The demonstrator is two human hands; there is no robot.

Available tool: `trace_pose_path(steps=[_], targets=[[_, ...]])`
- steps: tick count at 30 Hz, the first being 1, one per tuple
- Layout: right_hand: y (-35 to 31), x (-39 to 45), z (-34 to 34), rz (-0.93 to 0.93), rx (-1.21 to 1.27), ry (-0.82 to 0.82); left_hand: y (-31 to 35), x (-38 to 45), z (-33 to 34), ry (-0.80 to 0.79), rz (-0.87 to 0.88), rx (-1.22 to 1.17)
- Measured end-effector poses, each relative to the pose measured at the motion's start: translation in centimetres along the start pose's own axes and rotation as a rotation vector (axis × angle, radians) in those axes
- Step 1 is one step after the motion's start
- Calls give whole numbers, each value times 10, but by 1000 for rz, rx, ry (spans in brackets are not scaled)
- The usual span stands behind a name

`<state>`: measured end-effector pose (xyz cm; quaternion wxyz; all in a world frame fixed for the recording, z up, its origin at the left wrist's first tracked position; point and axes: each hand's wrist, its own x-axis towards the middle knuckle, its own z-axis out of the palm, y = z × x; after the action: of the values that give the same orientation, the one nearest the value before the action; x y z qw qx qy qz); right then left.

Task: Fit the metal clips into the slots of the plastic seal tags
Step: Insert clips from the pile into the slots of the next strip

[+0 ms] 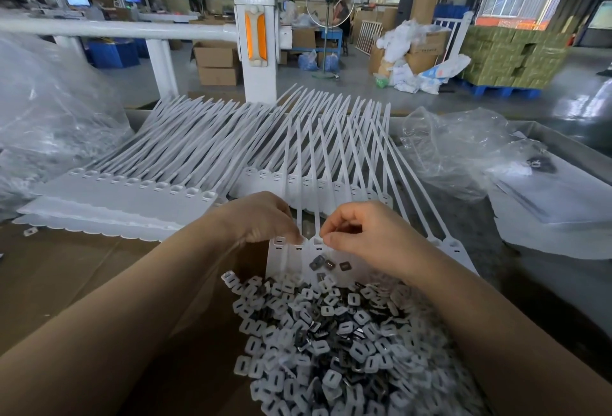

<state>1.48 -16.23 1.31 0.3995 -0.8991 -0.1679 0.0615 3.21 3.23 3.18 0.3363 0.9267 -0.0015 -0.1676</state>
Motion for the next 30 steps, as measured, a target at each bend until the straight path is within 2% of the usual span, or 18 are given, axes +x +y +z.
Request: trace_pose_path(steps=[4, 8, 21, 30], targets=[[-3, -2, -2, -40, 21, -16, -2, 0, 0, -6, 21, -24], [-8, -6, -5, -118, 9, -134, -4, 1, -2, -9, 43, -14], [-9, -7, 0, -197, -243, -72, -10, 1, -4, -9, 90, 3], [-9, -6, -4, -146, -54, -97, -11, -5, -11, 10, 159, -18]])
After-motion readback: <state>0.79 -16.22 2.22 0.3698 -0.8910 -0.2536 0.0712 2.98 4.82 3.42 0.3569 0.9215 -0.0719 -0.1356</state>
